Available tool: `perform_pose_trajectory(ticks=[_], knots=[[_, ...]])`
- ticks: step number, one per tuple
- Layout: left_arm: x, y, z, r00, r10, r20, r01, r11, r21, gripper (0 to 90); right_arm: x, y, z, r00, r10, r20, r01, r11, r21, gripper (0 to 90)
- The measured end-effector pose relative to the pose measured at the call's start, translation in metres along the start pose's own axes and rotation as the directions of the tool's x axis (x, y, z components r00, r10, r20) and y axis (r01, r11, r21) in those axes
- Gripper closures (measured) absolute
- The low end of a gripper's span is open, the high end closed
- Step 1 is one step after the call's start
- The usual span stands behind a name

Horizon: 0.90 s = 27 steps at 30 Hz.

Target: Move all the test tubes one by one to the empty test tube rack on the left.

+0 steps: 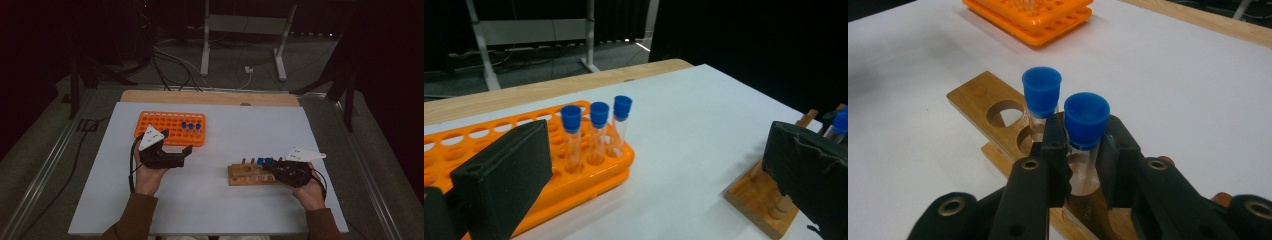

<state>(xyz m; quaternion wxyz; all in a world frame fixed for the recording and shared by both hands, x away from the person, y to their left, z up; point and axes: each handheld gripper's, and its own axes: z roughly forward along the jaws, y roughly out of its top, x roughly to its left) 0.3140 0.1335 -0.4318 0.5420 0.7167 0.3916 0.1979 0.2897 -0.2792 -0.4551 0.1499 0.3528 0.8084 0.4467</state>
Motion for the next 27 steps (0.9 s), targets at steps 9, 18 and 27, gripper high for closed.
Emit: perform_pose_trajectory(ticks=[9,18,27], knots=[[-0.007,0.001,0.002,0.9998,0.020,0.008,-0.020,0.9998,0.002,0.8,0.001,0.007,-0.007,0.9998,0.020,0.004,-0.020,1.000,-0.002,76.8],[-0.012,-0.002,0.007,0.9993,0.032,0.020,-0.032,0.9992,0.022,0.8,-0.002,0.027,-0.033,0.9987,0.045,0.024,-0.043,0.996,-0.075,76.9],[-0.027,0.000,0.016,0.9972,0.048,0.058,-0.050,0.9981,0.036,0.8,-0.005,0.044,-0.047,0.9972,0.062,0.042,-0.055,0.989,-0.136,76.9]])
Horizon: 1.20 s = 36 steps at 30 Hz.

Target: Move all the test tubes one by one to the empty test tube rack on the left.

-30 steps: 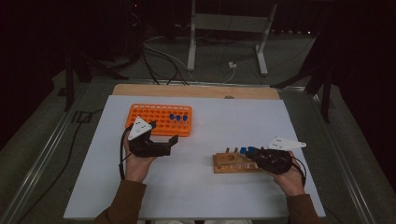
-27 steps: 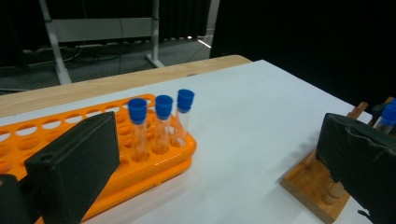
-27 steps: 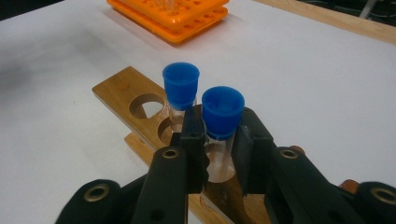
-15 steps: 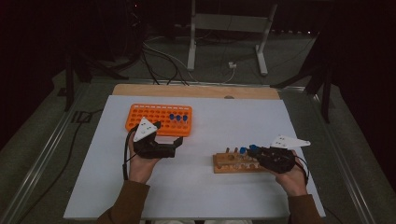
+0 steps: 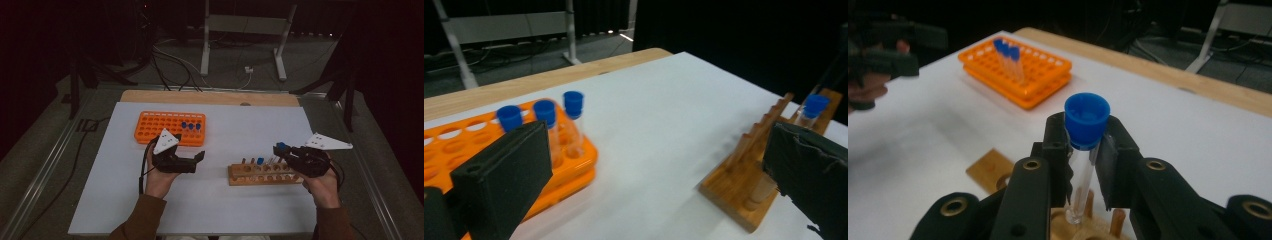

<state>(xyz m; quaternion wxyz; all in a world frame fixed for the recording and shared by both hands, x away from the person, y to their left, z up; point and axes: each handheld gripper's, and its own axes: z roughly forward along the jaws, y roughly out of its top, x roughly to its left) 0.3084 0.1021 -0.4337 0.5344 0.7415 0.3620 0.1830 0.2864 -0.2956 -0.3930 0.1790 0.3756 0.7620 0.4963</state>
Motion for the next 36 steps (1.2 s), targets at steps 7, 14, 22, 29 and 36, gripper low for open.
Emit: perform_pose_trajectory(ticks=[7,14,22,29,36], knots=[[-0.012,0.010,0.010,0.9995,0.021,0.024,-0.021,0.9998,-0.003,0.9,0.001,0.013,0.006,0.9999,0.009,0.010,-0.009,1.000,-0.020,76.9],[-0.026,0.016,0.021,0.9979,0.031,0.058,-0.030,0.9995,-0.013,1.3,0.012,0.027,0.020,0.9995,0.011,-0.028,-0.012,0.999,-0.043,76.8],[-0.042,0.023,0.034,0.9926,0.043,0.114,-0.044,0.9990,0.007,7.9,0.035,0.043,0.041,0.9962,-0.034,-0.080,0.032,0.999,-0.030,76.8],[-0.054,0.026,0.043,0.9875,0.075,0.138,-0.078,0.9968,0.018,17.3,0.050,0.046,0.059,0.9922,-0.047,-0.116,0.047,0.999,-0.008,76.7],[-0.062,0.027,0.047,0.9827,0.100,0.156,-0.102,0.9948,0.001,39.2,0.057,0.047,0.069,0.9902,-0.042,-0.133,0.043,0.999,0.006,76.7]])
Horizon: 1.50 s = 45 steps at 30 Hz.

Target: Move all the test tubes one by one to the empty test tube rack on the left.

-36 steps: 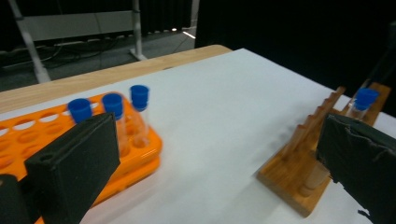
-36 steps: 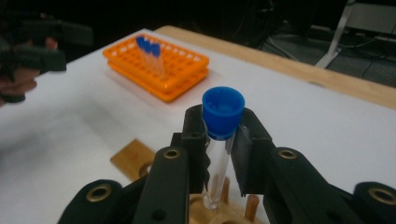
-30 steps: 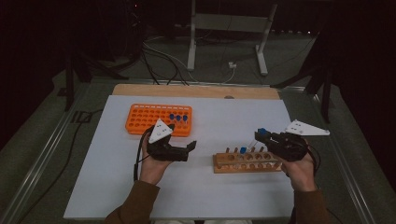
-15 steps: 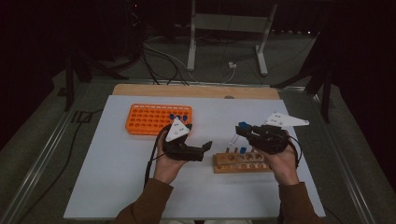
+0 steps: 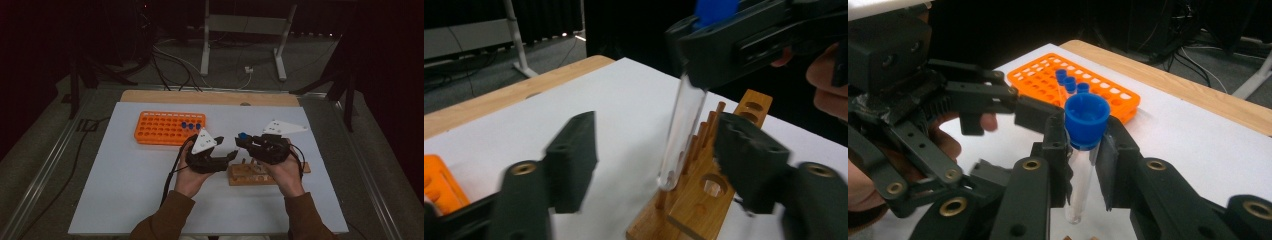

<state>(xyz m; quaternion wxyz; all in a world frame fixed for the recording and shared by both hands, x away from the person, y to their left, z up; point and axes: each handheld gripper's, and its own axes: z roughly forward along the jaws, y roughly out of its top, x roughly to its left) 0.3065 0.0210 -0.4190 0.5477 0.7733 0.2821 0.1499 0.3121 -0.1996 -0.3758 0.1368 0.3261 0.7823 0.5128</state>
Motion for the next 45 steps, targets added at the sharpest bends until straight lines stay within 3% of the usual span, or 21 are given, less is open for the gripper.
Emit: perform_pose_trajectory(ticks=[6,13,18,24,29,33,40,45], knots=[[-0.004,0.000,0.003,0.9995,0.025,0.021,-0.025,0.9997,-0.008,60.2,0.004,0.000,0.005,0.9998,-0.007,-0.021,0.007,1.000,0.009,76.6],[-0.004,-0.001,0.005,0.9981,0.043,0.044,-0.043,0.9991,-0.007,75.9,0.007,0.000,0.008,0.9993,-0.012,-0.035,0.013,1.000,0.015,76.7],[-0.006,-0.001,0.006,0.9973,0.059,0.043,-0.059,0.9982,-0.006,78.0,0.006,-0.001,0.007,0.9989,-0.016,-0.044,0.016,1.000,0.018,75.7],[0.002,-0.002,0.004,0.9989,0.047,0.006,-0.047,0.9989,0.004,78.1,0.000,-0.001,-0.005,0.9979,-0.012,-0.064,0.010,1.000,-0.027,52.4],[0.009,0.000,-0.005,0.9990,0.029,-0.035,-0.030,0.9996,-0.005,78.1,-0.007,-0.005,-0.021,0.9998,-0.004,-0.020,0.002,0.998,-0.070,35.4],[0.017,0.000,-0.013,0.9984,0.012,-0.055,-0.013,0.9998,-0.015,78.1,-0.015,-0.011,-0.030,0.9993,-0.003,0.039,0.006,0.997,-0.072,21.0],[0.032,0.000,-0.027,0.9954,-0.028,-0.092,0.025,0.9992,-0.031,78.1,-0.028,-0.028,-0.042,0.9880,0.055,0.144,-0.044,0.996,-0.073,8.7],[0.043,-0.002,-0.037,0.9919,-0.041,-0.120,0.036,0.9987,-0.036,78.0,-0.036,-0.044,-0.051,0.9837,0.085,0.158,-0.072,0.994,-0.085,2.6]])
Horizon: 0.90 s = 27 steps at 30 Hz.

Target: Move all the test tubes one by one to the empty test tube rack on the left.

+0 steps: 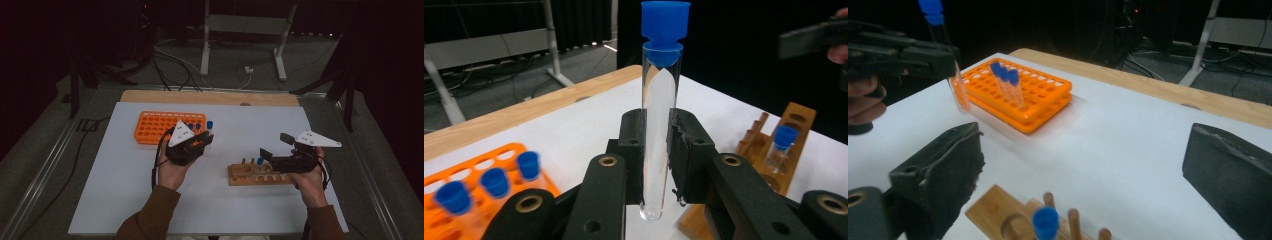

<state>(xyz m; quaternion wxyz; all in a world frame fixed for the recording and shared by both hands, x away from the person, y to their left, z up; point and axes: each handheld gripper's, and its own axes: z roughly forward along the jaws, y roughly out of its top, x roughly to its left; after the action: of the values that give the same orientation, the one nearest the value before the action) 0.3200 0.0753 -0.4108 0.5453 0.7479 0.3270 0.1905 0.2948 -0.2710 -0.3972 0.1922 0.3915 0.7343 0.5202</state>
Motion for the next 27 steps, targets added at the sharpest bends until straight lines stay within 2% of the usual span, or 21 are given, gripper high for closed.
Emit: perform_pose_trajectory(ticks=[2,8,14,19,23,27], knots=[[0.005,-0.001,-0.003,0.9998,-0.007,-0.017,0.007,1.0000,0.000,78.0,-0.004,-0.004,-0.003,0.9999,0.004,0.011,-0.004,1.000,-0.004,0.0],[0.021,-0.004,-0.009,0.9976,-0.025,-0.064,0.025,0.9997,-0.007,77.9,-0.012,-0.014,-0.012,0.9996,0.015,0.025,-0.015,1.000,-0.018,0.0],[0.035,-0.006,-0.015,0.9915,-0.031,-0.126,0.029,0.9995,-0.015,77.9,-0.015,-0.015,-0.019,0.9991,0.017,0.040,-0.016,0.999,-0.034,0.1],[0.048,-0.009,-0.015,0.9821,-0.039,-0.184,0.037,0.9992,-0.013,77.9,-0.016,-0.017,-0.021,0.9989,0.026,0.039,-0.024,0.999,-0.036,0.0],[0.058,-0.013,-0.011,0.9717,-0.041,-0.233,0.041,0.9991,-0.007,77.9,-0.016,-0.018,-0.020,0.9990,0.024,0.039,-0.023,0.999,-0.035,0.1],[0.067,-0.017,-0.008,0.9637,-0.055,-0.261,0.056,0.9984,-0.005,77.9,-0.017,-0.018,-0.021,0.9988,0.030,0.039,-0.028,0.999,-0.040,0.0]])
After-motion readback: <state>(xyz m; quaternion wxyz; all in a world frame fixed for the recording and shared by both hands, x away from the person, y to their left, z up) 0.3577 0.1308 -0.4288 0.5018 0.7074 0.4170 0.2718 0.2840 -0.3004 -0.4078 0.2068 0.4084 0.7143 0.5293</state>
